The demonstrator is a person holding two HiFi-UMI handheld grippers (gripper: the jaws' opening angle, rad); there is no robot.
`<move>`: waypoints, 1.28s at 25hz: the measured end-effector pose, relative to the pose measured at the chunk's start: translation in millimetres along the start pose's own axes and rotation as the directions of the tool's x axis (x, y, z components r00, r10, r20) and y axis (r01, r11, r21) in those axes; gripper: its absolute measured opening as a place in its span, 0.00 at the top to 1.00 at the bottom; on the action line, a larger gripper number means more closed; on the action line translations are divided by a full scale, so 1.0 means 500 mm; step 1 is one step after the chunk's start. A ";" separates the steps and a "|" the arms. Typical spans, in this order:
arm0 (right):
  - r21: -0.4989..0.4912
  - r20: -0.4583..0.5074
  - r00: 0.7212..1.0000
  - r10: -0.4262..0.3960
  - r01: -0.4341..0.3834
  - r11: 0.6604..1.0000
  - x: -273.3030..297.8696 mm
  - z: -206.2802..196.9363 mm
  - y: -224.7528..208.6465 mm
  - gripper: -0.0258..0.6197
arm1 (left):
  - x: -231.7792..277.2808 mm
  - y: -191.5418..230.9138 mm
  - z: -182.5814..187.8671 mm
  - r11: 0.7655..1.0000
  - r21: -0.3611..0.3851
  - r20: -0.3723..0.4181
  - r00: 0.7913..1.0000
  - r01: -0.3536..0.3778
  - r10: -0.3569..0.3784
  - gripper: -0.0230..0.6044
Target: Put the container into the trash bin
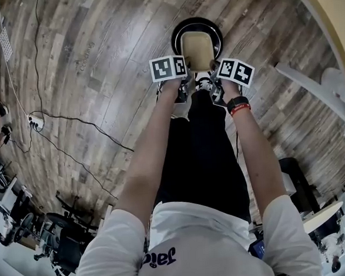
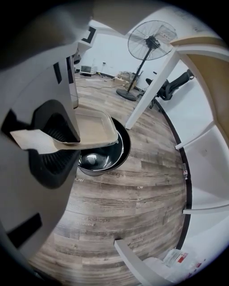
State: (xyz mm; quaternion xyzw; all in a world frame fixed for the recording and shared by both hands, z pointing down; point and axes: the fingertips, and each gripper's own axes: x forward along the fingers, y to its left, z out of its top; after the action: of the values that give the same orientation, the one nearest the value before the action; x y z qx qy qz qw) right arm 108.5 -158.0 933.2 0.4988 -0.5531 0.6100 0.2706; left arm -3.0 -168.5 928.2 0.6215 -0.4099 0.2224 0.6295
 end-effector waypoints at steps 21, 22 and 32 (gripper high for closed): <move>-0.018 -0.024 0.997 0.072 -0.072 0.997 0.091 0.041 -0.024 0.81 | 0.087 0.023 0.015 0.999 -0.027 0.005 0.999 0.047 -0.046 0.55; -0.027 -0.027 0.996 0.083 -0.083 0.996 0.092 0.043 -0.018 0.77 | 0.086 0.021 0.020 0.998 -0.028 0.015 0.999 0.048 -0.048 0.54; -0.122 -0.026 0.994 0.103 -0.106 0.987 0.034 0.046 0.012 0.64 | 0.030 -0.019 0.024 0.999 -0.003 0.048 0.998 0.038 -0.037 0.53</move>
State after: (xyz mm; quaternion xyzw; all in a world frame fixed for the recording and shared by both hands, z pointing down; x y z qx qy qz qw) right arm 104.2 -185.0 943.6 0.4455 -0.6124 0.5930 0.2737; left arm 10.1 -184.7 933.3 0.6329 -0.4138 0.1945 0.6248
